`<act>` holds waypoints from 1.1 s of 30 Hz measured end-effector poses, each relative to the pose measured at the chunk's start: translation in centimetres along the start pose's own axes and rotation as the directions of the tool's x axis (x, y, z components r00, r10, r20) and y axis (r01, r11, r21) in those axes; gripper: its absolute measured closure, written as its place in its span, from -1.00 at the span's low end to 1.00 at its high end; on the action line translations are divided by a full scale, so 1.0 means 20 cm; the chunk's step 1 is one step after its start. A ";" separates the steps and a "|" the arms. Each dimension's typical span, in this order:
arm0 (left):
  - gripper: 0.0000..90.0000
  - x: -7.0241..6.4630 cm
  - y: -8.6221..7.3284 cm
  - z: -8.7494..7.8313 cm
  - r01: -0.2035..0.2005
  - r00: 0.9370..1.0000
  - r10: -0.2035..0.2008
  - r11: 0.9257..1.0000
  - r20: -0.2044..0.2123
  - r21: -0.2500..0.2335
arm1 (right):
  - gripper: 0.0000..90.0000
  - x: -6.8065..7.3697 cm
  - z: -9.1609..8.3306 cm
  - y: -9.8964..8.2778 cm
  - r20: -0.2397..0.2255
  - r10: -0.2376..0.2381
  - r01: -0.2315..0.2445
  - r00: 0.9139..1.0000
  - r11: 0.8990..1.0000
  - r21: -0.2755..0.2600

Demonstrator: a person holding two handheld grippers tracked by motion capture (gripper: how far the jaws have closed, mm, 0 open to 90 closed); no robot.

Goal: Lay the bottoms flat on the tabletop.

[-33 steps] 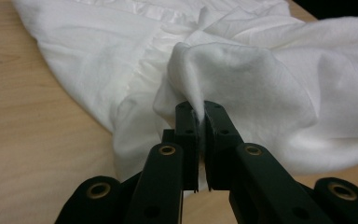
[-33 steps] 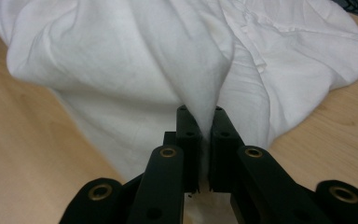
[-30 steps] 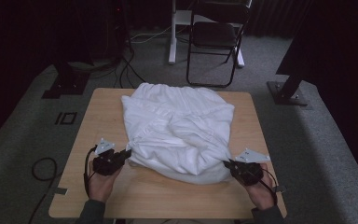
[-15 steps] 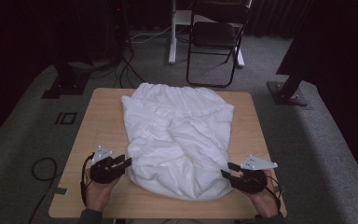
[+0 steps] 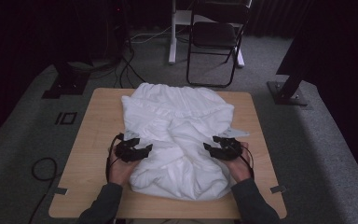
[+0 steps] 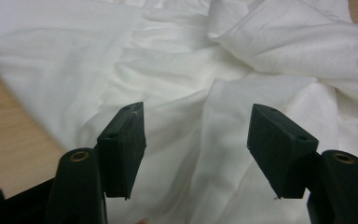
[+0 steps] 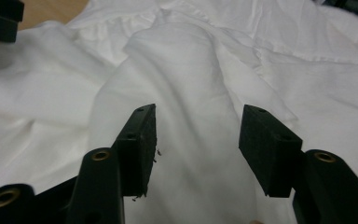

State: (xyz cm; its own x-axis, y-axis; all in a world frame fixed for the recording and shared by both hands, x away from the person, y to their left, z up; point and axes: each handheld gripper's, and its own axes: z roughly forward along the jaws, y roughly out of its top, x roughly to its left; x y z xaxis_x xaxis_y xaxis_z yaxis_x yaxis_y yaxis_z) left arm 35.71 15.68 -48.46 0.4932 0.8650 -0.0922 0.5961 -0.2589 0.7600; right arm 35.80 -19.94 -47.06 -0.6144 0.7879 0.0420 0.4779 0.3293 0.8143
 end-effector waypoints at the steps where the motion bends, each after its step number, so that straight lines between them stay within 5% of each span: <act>1: -0.26 -0.01 0.01 0.03 -0.009 1.000 0.009 1.000 -0.006 0.010 | -0.03 -0.01 0.04 0.01 0.005 0.013 -0.013 1.000 1.000 0.009; 9: -0.31 -0.08 -0.01 0.23 -0.002 1.000 0.000 0.996 0.016 0.095 | -0.20 -0.03 0.35 0.07 0.003 0.044 -0.044 0.999 0.997 0.059; 16: 0.33 -0.14 -0.07 0.28 -0.041 0.999 0.044 0.987 -0.017 0.158 | -0.11 0.01 0.51 0.06 -0.003 0.055 -0.053 0.999 0.985 0.163; 19: 0.55 -0.15 -0.09 0.29 -0.054 0.998 0.060 0.989 -0.036 0.140 | -0.04 0.00 0.55 0.03 0.002 0.085 -0.084 0.996 0.974 0.209; 23: 0.63 -0.17 -0.12 0.29 -0.067 0.996 0.073 0.992 -0.059 0.106 | 0.11 0.00 0.55 0.01 0.016 0.093 -0.095 0.995 0.975 0.203; 33: 0.71 -0.14 -0.13 0.29 -0.051 0.998 0.054 0.996 -0.040 0.079 | 0.73 0.02 0.53 0.01 0.036 0.085 -0.091 0.996 0.974 0.208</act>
State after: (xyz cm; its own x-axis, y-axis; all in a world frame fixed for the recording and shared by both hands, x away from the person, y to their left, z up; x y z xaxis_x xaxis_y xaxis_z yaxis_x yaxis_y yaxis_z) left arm 36.34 11.40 -53.90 0.4988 0.8664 -0.0248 0.6186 -0.3359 0.7103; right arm 42.36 -14.10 -53.02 -0.5485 0.8313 0.0903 0.6517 0.3573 0.6690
